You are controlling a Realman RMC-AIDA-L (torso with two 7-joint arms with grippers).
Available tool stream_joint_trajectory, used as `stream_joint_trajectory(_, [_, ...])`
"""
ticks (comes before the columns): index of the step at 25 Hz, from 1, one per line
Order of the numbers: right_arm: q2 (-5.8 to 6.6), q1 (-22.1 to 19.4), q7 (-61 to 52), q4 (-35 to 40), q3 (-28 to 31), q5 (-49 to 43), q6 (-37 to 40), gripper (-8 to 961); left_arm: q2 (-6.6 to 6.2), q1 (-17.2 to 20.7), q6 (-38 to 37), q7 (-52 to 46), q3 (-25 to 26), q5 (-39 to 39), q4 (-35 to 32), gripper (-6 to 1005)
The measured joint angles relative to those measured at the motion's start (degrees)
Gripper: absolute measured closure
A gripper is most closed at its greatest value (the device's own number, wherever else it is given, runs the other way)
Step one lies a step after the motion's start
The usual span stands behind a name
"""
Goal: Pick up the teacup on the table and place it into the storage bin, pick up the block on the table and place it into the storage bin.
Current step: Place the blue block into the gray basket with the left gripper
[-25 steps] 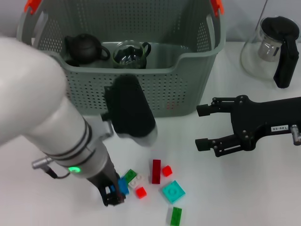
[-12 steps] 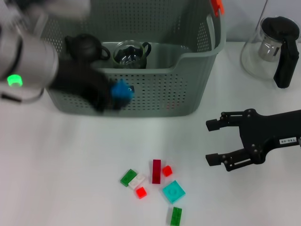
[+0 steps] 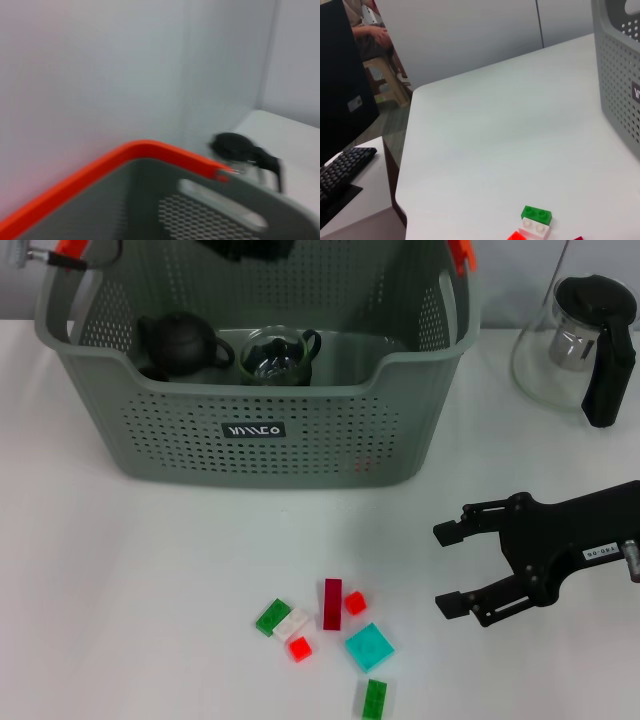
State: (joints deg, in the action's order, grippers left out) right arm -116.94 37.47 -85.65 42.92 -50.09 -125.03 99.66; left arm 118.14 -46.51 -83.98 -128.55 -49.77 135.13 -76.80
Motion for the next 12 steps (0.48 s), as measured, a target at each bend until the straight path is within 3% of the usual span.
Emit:
stream_joint_trajectory(6, [0.35, -0.03, -0.41, 0.06, 0.14, -0.25, 0.01, 8, -3.39, -3.83, 13.05, -0.06, -1.34, 1.89, 14.64, 588])
stream_joint_trajectory(12, [0.53, -0.5, -0.73, 0.06, 0.35, -0.29, 0.01, 8, -5.0, -5.06, 17.91, -2.05, -0.55, 2.5, 20.61, 585])
